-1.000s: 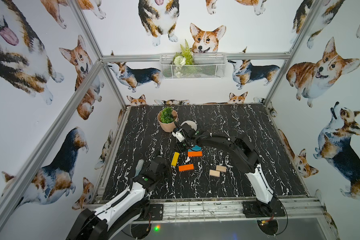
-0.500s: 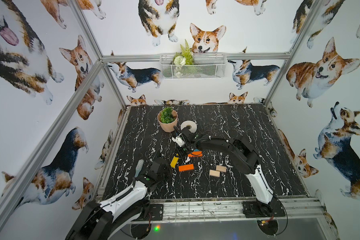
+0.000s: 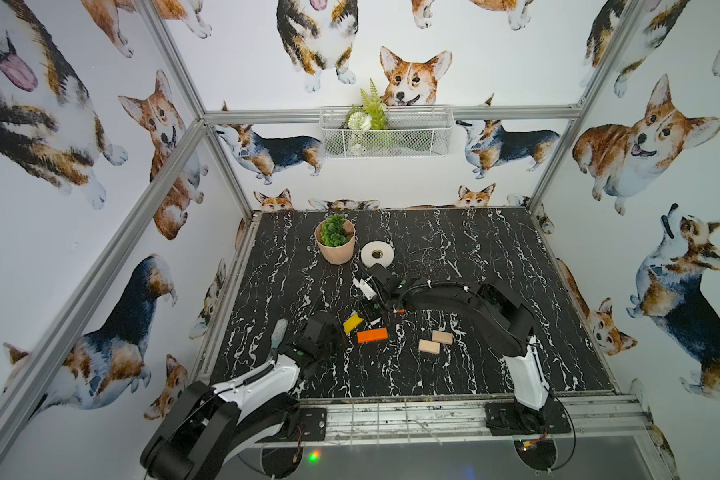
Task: Assemble a carrot with building blocks
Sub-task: Assemble the building block at the center of the board.
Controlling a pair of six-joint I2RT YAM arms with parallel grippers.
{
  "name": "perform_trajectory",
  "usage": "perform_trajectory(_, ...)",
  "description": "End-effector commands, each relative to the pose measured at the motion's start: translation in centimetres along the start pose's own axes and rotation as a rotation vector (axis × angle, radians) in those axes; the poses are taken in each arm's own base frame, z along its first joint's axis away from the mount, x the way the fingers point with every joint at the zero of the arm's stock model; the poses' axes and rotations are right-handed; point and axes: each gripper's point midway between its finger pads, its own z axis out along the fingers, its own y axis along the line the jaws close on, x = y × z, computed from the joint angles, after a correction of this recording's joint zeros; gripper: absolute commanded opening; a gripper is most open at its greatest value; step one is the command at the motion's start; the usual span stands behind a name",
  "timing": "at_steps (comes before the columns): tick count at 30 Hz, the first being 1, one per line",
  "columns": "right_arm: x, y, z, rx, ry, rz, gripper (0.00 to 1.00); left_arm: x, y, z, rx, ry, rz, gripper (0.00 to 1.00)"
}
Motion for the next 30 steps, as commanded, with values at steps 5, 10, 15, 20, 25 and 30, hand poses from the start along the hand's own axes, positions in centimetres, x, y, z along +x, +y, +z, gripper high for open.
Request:
perform_trajectory(5, 1.9, 3.2, -0.8, -0.114, 0.045, 0.02, 0.32, 0.2, 0.4, -1.0, -0.014, 0.001, 0.019, 0.05)
perform_trajectory(10, 2.8, 2.9, -1.1, -0.111, 0.042, 0.04, 0.32, -0.1, 0.1, -1.8, 0.005, -0.018, 0.025, 0.05)
perform_trajectory(15, 3.7, 2.5, -1.3, -0.111, 0.04, 0.064, 0.32, 0.3, 0.1, -1.2, 0.006, 0.0, 0.026, 0.05)
perform_trajectory(20, 4.5, 2.0, -1.5, -0.097, 0.037, 0.076, 0.32, 0.5, -0.2, -0.6, 0.025, 0.011, 0.016, 0.05)
perform_trajectory(25, 4.9, 1.5, -2.4, -0.077, 0.025, 0.083, 0.32, 0.2, -0.9, -0.5, 0.056, 0.009, 0.005, 0.05)
perform_trajectory(30, 5.4, 1.2, -3.1, -0.068, 0.019, 0.095, 0.32, 0.3, -2.3, -0.2, 0.082, 0.014, 0.014, 0.05)
